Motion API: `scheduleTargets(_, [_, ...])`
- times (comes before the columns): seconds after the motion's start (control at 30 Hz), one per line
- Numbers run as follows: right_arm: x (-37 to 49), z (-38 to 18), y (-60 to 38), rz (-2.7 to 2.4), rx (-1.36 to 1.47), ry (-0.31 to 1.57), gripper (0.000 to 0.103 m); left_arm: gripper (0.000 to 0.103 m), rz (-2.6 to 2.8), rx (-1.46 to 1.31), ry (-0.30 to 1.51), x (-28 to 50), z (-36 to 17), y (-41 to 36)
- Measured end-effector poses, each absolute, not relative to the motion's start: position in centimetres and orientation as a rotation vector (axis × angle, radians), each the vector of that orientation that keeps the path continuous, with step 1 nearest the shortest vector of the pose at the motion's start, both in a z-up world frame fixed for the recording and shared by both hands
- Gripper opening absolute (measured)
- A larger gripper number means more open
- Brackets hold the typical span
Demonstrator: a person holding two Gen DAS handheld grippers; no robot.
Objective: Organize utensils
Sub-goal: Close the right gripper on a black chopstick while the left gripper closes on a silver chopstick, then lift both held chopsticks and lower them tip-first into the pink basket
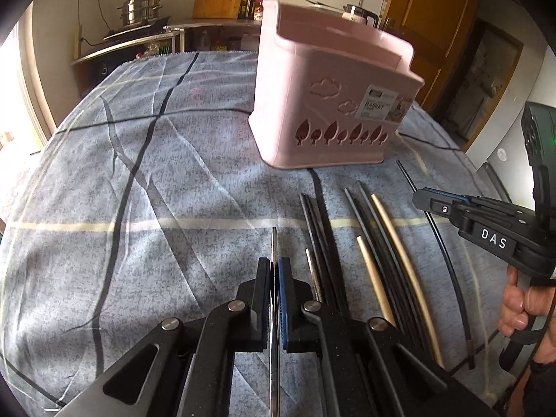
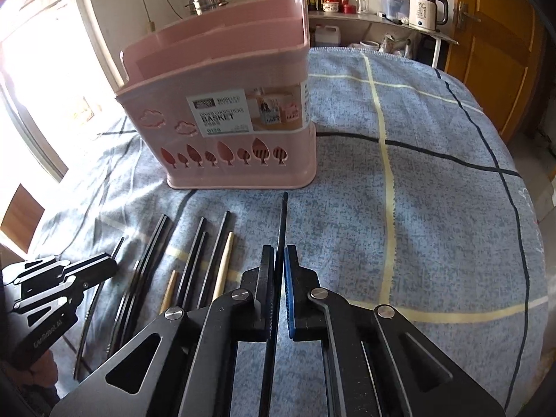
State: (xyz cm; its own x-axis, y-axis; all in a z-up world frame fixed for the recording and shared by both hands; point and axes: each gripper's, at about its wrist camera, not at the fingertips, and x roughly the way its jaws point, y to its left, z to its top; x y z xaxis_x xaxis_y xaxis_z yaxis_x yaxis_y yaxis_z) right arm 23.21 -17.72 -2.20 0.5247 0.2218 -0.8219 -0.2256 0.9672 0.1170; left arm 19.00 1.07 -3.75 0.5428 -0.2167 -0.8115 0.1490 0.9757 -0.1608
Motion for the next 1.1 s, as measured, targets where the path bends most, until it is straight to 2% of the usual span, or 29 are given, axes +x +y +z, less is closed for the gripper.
scheduleTargets(0.73, [18.5,8.7,-19.5,0.293,0.036,0.735,0.005,0.004,-0.282,-0.049,0.740,15.8,9.0,1.3])
scheduleTargets(1.1, [16.4,12.0,-20.5,0.298,0.045,0.647,0.005,0.004,-0.310,-0.033,0.688,15.1,12.1,0.1])
